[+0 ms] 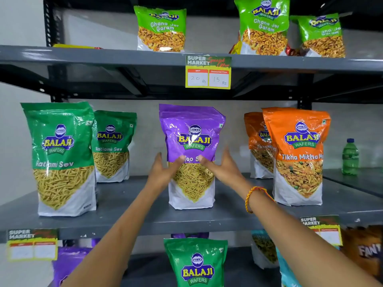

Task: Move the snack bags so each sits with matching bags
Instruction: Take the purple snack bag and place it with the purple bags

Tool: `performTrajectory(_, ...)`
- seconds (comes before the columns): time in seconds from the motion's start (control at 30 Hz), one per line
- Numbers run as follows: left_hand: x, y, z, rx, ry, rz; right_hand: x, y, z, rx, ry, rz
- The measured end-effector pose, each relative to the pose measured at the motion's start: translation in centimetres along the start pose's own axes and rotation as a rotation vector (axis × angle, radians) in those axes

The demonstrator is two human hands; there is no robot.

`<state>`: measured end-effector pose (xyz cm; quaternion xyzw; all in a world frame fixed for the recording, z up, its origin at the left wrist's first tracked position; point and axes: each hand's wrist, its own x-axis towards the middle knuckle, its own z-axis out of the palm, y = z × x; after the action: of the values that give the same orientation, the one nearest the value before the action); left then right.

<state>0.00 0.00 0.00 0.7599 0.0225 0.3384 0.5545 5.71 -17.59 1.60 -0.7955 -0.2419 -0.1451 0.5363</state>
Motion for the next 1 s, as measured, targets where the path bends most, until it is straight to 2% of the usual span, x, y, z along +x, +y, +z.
performTrajectory(0.03,-0.3,-0.2,0.1,-0.085,-0.066,-0.026,-0.3,0.1,0.2,0.071,-0.045,0.063)
performTrajectory(0.07,-0.4,-0.7,0.1,-0.065,-0.139,-0.048,-0.3,0.6,0.5,0.13,-0.1,0.094)
performTrajectory(0.17,-0.9,-2.6,0.1,-0.088,-0.186,-0.038,-0.6,2.0,1.4,0.196,-0.167,0.024)
performTrajectory(0.33,-3.0,-1.6,-1.5,-0.143,-0.123,0.002,-2.0,1.4,1.8,0.284,-0.103,-0.025)
performTrajectory(0.53,-8.7,-0.2,-6.8,-0.101,-0.065,0.061,-7.1,-1.6,3.4,0.394,-0.151,-0.135)
performTrajectory(0.73,-17.3,0.5,-11.3,-0.047,0.045,0.072,-13.3,-3.3,5.5,0.478,-0.303,-0.228)
performTrajectory(0.9,-24.1,-2.5,-12.9,-0.008,0.138,-0.047,-18.4,-1.1,8.6,0.532,-0.467,-0.176)
performTrajectory(1.0,-27.8,-5.9,-13.1,-0.023,0.152,-0.152,-21.3,1.8,10.9,0.599,-0.571,-0.08)
